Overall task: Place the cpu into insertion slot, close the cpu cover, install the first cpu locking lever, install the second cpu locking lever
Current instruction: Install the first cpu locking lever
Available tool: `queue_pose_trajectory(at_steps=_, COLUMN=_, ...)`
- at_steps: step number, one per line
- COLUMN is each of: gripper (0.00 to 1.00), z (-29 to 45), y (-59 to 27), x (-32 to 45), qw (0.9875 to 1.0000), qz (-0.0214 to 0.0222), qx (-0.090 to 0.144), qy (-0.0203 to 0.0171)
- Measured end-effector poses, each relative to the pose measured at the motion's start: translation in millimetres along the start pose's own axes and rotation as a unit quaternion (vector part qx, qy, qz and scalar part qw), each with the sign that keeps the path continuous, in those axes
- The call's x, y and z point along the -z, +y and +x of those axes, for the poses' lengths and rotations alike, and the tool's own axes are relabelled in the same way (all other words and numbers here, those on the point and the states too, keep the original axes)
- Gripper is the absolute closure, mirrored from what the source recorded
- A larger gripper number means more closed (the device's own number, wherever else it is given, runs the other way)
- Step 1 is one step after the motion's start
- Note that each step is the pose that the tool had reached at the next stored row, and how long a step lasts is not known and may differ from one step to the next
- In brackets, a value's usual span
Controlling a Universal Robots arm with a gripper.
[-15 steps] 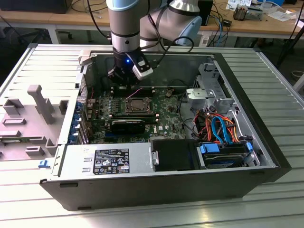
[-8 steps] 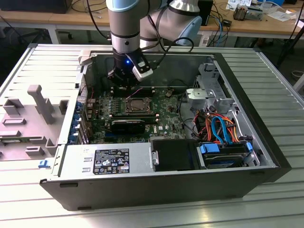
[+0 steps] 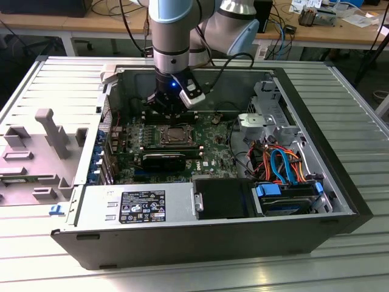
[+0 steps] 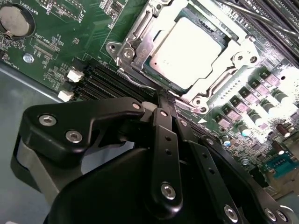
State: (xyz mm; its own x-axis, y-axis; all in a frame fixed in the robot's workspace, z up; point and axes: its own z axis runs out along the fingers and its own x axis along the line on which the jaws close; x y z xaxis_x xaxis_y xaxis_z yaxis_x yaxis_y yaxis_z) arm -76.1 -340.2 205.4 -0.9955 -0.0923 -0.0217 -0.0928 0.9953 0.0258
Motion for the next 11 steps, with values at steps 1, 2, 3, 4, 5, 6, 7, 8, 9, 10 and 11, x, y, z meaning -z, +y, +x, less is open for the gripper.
queue_pose_trajectory(at_steps=1, gripper=0.89, z=-0.5, y=0.0, x=0.0, qw=1.0, qz=0.0, qx=0.0, qy=0.0)
queue_pose_trajectory(at_steps=2, gripper=0.89, z=-1.4, y=-0.1, x=0.0, qw=1.0, qz=0.0, qx=0.0, qy=0.0)
queue_pose_trajectory(at_steps=3, gripper=0.89, z=-2.1, y=-0.2, x=-0.1, qw=1.0, qz=0.0, qx=0.0, qy=0.0)
queue_pose_trajectory(at_steps=4, gripper=0.89, z=-3.4, y=-0.3, x=-0.1, qw=1.0, qz=0.0, qx=0.0, qy=0.0)
queue_pose_trajectory(at_steps=5, gripper=0.89, z=-5.1, y=-0.4, x=-0.2, qw=1.0, qz=0.0, qx=0.0, qy=0.0)
queue_pose_trajectory(at_steps=6, gripper=0.89, z=-6.3, y=-0.6, x=-0.3, qw=1.0, qz=0.0, qx=0.0, qy=0.0)
queue_pose_trajectory(at_steps=7, gripper=0.89, z=-7.7, y=-0.7, x=-0.4, qw=1.0, qz=0.0, qx=0.0, qy=0.0)
queue_pose_trajectory(at_steps=8, gripper=0.89, z=-9.0, y=-0.8, x=-0.5, qw=1.0, qz=0.0, qx=0.0, qy=0.0001)
queue_pose_trajectory(at_steps=9, gripper=0.89, z=-10.2, y=-1.0, x=-0.6, qw=1.0, qz=-0.0001, qx=0.0, qy=0.0001)
queue_pose_trajectory(at_steps=10, gripper=0.89, z=-11.3, y=-1.1, x=-0.7, qw=1.0, qz=0.0, qx=0.0, qy=0.0001)
queue_pose_trajectory(at_steps=11, gripper=0.89, z=-12.3, y=-1.2, x=-0.7, qw=1.0, qz=0.0, qx=0.0, qy=0.0002)
